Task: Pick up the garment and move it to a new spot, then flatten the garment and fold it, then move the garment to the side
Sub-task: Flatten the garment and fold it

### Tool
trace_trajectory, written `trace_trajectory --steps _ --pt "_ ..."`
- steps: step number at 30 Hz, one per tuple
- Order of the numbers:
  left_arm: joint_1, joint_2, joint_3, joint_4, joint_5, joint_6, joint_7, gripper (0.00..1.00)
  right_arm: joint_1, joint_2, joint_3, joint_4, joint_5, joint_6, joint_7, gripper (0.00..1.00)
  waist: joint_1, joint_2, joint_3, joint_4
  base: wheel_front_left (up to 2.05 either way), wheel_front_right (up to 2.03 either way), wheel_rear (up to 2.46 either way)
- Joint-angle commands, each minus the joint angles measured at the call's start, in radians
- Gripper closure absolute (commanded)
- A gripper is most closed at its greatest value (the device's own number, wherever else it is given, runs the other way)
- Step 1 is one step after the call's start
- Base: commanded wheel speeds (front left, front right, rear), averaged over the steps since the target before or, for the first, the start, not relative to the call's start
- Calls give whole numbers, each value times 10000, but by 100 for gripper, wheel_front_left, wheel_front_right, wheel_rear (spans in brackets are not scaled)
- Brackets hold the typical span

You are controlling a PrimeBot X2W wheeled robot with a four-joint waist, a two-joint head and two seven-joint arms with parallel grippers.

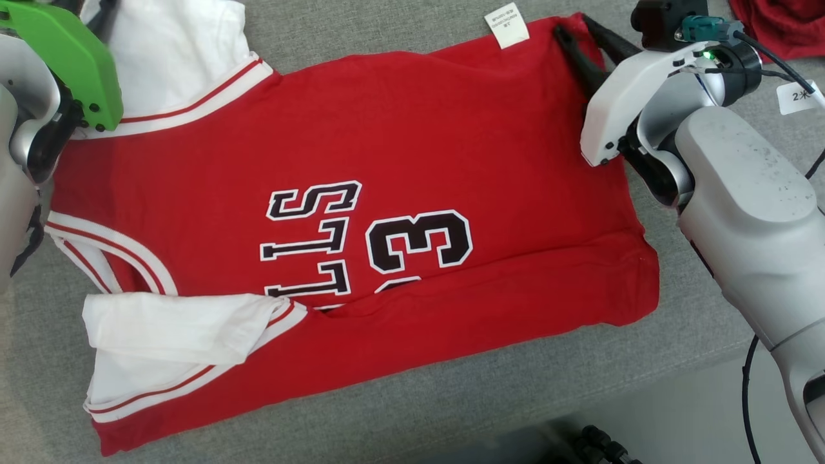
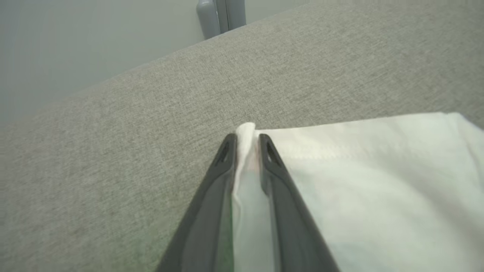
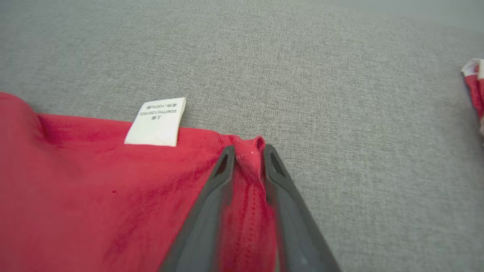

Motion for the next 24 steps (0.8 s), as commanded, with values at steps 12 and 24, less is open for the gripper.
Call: trace_trajectory --steps 12,24 --pt "477 41 -147 -460 -1050 24 -1973 100 462 -467 -156 298 66 -4 -1603 100 -1 0 -961 580 0 0 0" --pt "2253 333 606 -2450 -1339 116 -3128 100 2004 -829 -937 168 -117 -4 -2673 100 -1 0 -1817 1356 0 0 0"
